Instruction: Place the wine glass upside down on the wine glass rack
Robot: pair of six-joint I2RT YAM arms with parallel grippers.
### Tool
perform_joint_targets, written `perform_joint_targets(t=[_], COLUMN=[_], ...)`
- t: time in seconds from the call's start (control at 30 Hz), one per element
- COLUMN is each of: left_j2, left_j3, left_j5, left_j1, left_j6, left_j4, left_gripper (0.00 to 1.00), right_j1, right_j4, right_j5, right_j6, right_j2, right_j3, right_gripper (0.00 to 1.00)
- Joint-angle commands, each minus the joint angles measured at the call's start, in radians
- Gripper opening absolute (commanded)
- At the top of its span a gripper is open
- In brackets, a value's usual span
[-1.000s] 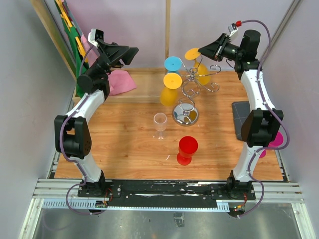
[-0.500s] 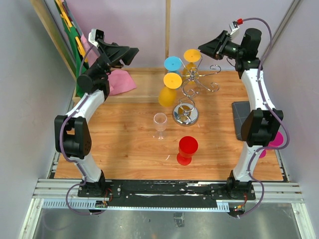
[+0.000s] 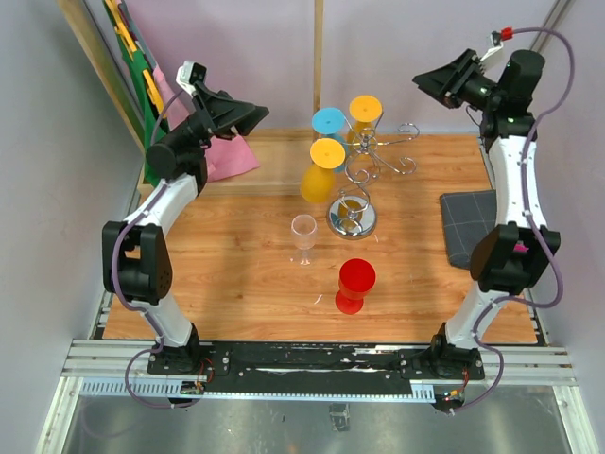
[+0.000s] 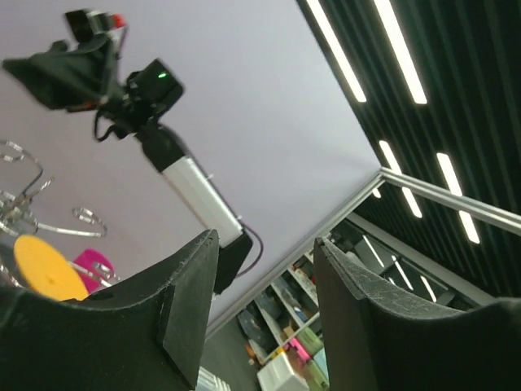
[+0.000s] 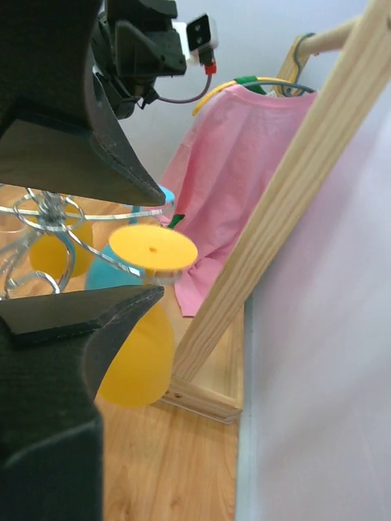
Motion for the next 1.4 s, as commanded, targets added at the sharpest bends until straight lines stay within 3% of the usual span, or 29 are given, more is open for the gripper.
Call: perform_joint_targets(t=[0.0,0.1,0.23,0.4,0.47,0.6,0.77,1.0,1.37], left_j2=[-0.112,-0.195,-0.328,-0.437,-0.468,-0.53,-0.542,-0.537,-0.421], left_j3=[-0.073,-0.13,-0.149,-0.066,-0.061,-0.13,-0.137,-0.206,-0.178], left_j5=[0.166,0.23,0.236,-0.007,-0.101,-0.205,-0.441,-0.706,-0.89], left_j1=[0.01,0.01,0.01,0.004,-0.002,-0.04,-0.192,-0.377,-0.515], left_j6=[0.113,0.331,0.783,1.378,1.496,1.569,1.641,1.616,1.559], left_j4=[-0.091,-0.351,-0.942,-1.744,-1.91,-2.009,-2.132,-2.165,-2.149], left_gripper=[0.55,0.54,0.52,0.51,0.51,0.51,0.49,0.5,0.49], right_j1=[-0.005,-0.006,-0.005,-0.004,-0.002,0.003,0.005,0.005,0.005], right_j4=[-0.003,-0.004,0.028,0.059,0.064,0.081,0.08,0.067,0.093], right_j5=[0.034,0.042,0.053,0.054,0.057,0.055,0.053,0.056,0.051], right_j6=[-0.062,-0.078,-0.069,-0.047,-0.047,-0.034,-0.043,-0.047,-0.033], right_j2=[-0.177,-0.258,-0.353,-0.445,-0.472,-0.51,-0.562,-0.594,-0.595], right_j3=[-0.043,-0.103,-0.205,-0.299,-0.33,-0.392,-0.451,-0.474,-0.491], right_gripper=[0.45,0.46,0.48,0.48,0.48,0.48,0.48,0.48,0.48])
